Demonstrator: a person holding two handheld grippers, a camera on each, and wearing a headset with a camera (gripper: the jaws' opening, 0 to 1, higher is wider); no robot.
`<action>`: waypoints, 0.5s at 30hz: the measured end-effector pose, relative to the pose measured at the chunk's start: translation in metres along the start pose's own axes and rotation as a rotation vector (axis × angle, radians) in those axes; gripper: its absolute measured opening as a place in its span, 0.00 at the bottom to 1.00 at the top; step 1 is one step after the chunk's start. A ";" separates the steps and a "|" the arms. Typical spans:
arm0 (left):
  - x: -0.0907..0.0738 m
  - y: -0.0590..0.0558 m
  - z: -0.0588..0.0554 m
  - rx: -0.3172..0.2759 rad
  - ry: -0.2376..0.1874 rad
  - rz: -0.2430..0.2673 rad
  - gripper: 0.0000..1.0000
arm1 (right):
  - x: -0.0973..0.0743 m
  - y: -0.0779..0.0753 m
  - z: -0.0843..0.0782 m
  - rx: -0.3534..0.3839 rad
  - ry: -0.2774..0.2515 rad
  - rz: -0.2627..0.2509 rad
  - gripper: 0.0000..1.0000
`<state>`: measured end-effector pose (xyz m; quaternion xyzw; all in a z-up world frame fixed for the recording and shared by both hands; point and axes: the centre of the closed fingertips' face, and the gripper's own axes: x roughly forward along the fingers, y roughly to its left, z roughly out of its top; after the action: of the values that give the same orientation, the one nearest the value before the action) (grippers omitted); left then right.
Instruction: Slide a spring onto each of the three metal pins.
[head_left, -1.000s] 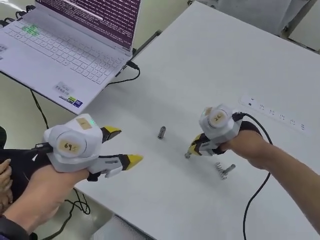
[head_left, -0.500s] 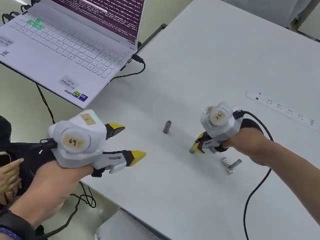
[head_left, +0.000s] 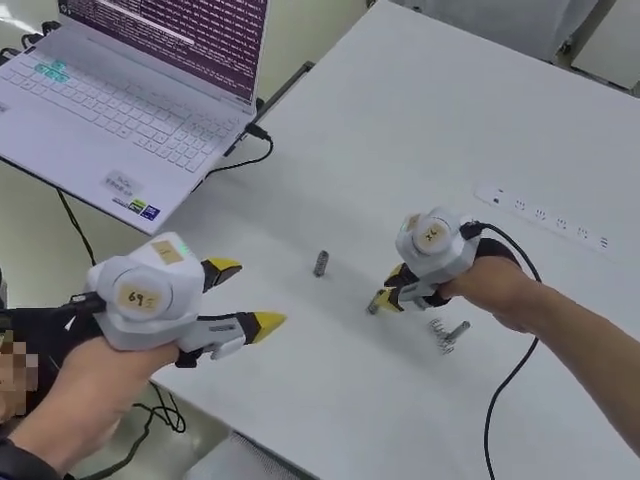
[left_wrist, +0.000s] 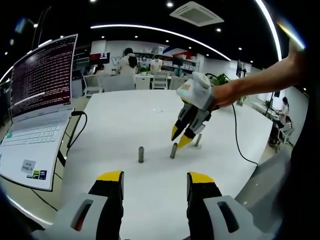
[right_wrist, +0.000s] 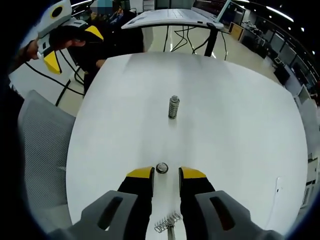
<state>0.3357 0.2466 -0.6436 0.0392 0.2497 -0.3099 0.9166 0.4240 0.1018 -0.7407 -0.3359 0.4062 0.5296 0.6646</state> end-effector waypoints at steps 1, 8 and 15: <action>0.001 -0.001 -0.001 0.003 -0.001 -0.002 0.45 | -0.003 0.000 0.000 0.000 -0.004 -0.006 0.19; 0.000 -0.003 0.004 0.011 -0.015 -0.005 0.46 | -0.021 0.002 -0.003 0.011 -0.029 -0.036 0.21; -0.005 0.000 0.005 -0.006 -0.028 0.014 0.46 | -0.035 0.005 -0.001 0.043 -0.067 -0.063 0.22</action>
<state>0.3346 0.2483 -0.6365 0.0341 0.2376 -0.3031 0.9222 0.4153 0.0871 -0.7098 -0.3162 0.3840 0.5108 0.7011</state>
